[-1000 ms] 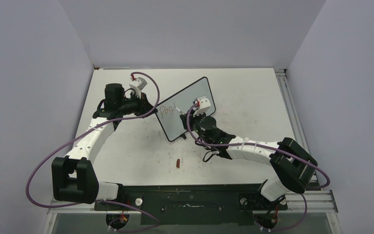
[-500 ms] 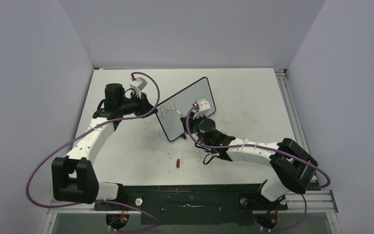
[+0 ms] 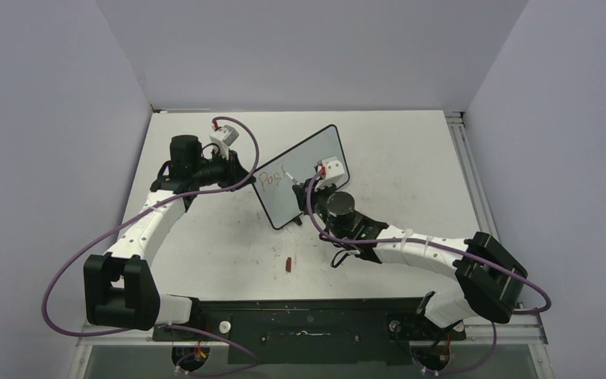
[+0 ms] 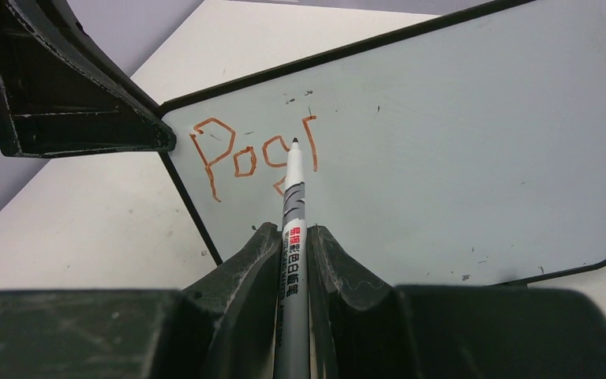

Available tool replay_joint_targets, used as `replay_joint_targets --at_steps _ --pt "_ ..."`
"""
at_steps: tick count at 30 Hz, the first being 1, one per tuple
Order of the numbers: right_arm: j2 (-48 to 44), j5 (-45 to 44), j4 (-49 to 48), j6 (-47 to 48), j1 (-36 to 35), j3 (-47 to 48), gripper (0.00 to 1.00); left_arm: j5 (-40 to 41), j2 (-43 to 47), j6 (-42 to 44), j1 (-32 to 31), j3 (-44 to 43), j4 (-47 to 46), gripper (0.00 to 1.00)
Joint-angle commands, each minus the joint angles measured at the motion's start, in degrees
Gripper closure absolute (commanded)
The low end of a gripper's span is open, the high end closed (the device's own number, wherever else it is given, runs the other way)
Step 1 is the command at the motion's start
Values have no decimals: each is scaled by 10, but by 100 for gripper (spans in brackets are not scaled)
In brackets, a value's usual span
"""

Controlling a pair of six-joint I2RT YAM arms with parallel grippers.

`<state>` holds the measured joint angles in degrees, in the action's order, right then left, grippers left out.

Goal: Write a sentence on the whiteboard

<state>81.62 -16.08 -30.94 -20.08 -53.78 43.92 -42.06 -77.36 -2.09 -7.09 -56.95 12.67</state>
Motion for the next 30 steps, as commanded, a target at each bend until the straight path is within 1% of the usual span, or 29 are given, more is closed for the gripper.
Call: replay_joint_targets --at_steps 1,16,30 --pt "-7 -6 -13 16 1 32 95 -3 13 14 0 -22 -6 100" --pt "21 35 -37 18 27 47 95 -3 8 14 0 -24 -8 100" --pt "36 38 -55 19 28 49 95 -4 8 15 0 -23 -7 100"
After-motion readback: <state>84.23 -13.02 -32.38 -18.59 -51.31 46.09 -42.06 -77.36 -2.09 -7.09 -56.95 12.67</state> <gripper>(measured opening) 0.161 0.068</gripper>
